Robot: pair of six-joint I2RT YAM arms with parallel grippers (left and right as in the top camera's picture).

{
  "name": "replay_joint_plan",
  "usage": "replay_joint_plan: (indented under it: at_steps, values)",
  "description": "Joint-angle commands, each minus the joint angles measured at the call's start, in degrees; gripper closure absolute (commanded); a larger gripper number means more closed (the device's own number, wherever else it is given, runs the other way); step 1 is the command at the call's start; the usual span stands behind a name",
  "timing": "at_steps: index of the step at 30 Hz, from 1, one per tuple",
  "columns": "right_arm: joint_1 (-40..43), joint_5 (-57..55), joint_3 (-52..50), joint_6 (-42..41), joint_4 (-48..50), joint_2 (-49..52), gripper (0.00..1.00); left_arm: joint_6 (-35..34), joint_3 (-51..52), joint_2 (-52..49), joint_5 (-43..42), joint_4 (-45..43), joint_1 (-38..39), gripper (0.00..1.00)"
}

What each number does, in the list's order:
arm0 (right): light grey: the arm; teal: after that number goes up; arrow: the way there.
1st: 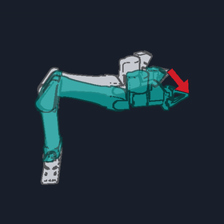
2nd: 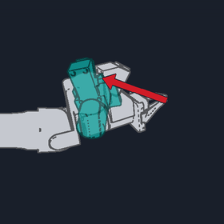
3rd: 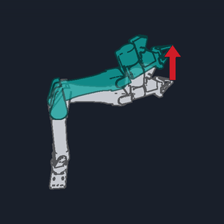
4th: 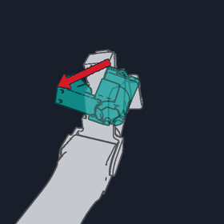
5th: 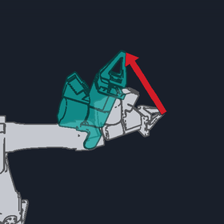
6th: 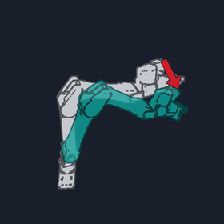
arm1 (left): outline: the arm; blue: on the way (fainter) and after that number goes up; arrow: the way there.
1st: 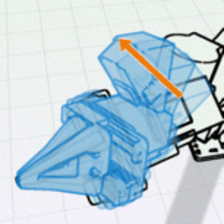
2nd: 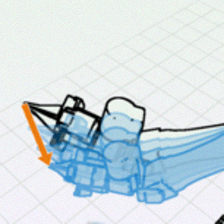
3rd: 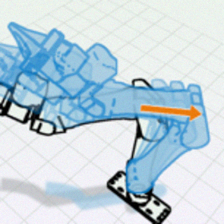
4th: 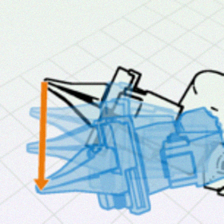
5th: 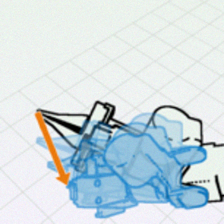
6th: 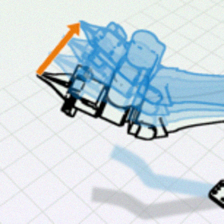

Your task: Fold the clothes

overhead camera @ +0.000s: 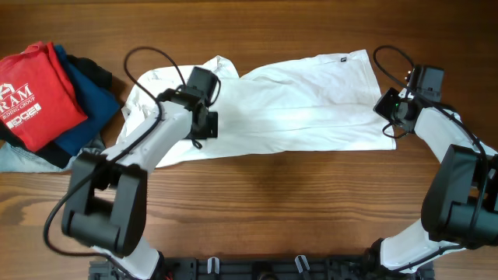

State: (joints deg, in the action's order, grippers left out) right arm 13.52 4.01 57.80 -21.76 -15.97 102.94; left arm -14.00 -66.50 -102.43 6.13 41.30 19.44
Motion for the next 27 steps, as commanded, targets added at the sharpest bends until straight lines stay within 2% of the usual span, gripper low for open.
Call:
replay_joint_plan:
  at_steps: [1,10,15,19,21,24,25,27]
  values:
    - [-0.15,-0.13,0.96,0.55,0.94,0.79,0.96,0.26,-1.62,2.29,3.39,-2.84,-2.08,0.96]
    - [-0.17,-0.11,0.96,-2.86,5.77,0.79,0.95,-1.44,-1.6,1.88,5.09,-12.85,-2.36,0.96]
    - [-0.17,-0.11,0.98,-2.89,9.55,0.79,0.91,-1.42,-1.6,-0.74,5.11,-13.03,-2.36,0.96]
    - [-0.17,-0.11,0.96,-3.89,12.07,0.79,0.85,-3.23,-1.6,-2.38,10.93,-11.98,-2.38,0.96]
    - [-0.17,-0.09,0.98,-3.89,12.57,0.79,0.85,-3.43,-1.6,-2.38,11.74,-12.0,-2.36,0.91]
    - [-0.17,0.15,0.98,-3.69,12.28,0.79,0.81,-5.42,-1.6,-2.38,11.78,-12.02,-2.38,0.9]
    - [-0.17,0.17,0.96,-3.67,12.0,0.79,0.79,-6.21,-1.6,-2.38,11.98,-12.02,-2.38,0.87]
    - [-0.11,0.26,0.96,-2.71,8.72,0.79,0.67,-6.19,-1.62,-2.38,13.94,-12.41,-2.38,0.68]
